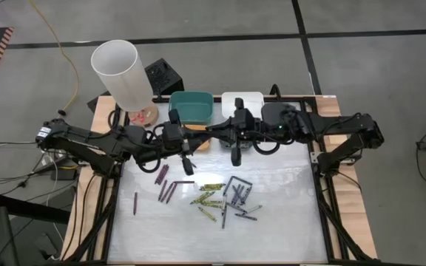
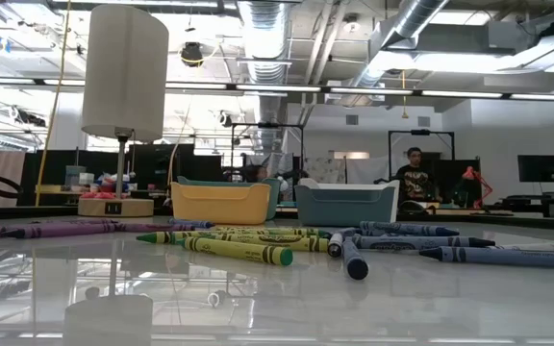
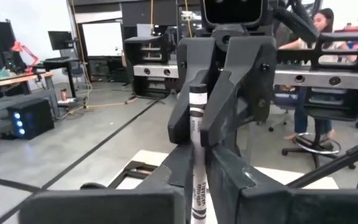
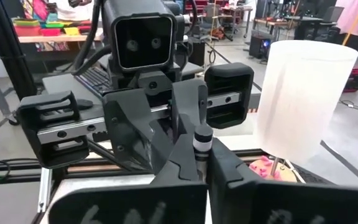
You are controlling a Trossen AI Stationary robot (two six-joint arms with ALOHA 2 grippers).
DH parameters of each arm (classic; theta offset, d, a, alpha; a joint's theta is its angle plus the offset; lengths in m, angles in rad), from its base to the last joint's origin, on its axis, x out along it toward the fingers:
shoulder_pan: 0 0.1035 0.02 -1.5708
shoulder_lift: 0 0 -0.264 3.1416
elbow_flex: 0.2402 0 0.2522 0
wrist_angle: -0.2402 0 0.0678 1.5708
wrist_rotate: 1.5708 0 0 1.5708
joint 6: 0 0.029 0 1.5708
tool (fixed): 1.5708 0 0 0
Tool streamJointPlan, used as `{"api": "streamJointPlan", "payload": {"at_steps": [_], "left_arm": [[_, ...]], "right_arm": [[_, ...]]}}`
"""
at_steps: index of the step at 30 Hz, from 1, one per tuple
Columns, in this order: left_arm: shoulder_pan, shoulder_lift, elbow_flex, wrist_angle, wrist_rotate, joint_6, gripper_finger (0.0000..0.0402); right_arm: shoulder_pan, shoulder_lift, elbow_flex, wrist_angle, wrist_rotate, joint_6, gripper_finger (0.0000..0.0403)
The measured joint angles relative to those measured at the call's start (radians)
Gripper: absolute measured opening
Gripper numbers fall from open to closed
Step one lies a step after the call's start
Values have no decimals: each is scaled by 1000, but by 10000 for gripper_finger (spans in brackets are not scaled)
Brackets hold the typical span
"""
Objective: Sort crayons
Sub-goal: Put the black crayon into the blue bin
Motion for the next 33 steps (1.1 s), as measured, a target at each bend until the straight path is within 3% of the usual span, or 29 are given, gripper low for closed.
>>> {"api": "streamJointPlan", "payload": {"at_steps": [6, 14, 18, 23, 33], "left_arm": [[-1, 0, 0, -92, -19, -25, 106], [-1, 0, 0, -355, -79, -208, 194], [-1, -3, 0, -489, -138, -320, 203], [-1, -14, 0, -607, -149, -394, 196], [0, -42, 0, -836, -102, -515, 187]], "right_arm": [[-5, -2, 0, -29, 78, -1, 2], [-67, -2, 0, -137, 109, 37, 1], [-133, -1, 0, -307, 184, 70, 1], [-230, 43, 0, -512, 188, 99, 0], [-324, 266, 0, -647, 49, -7, 0]]}}
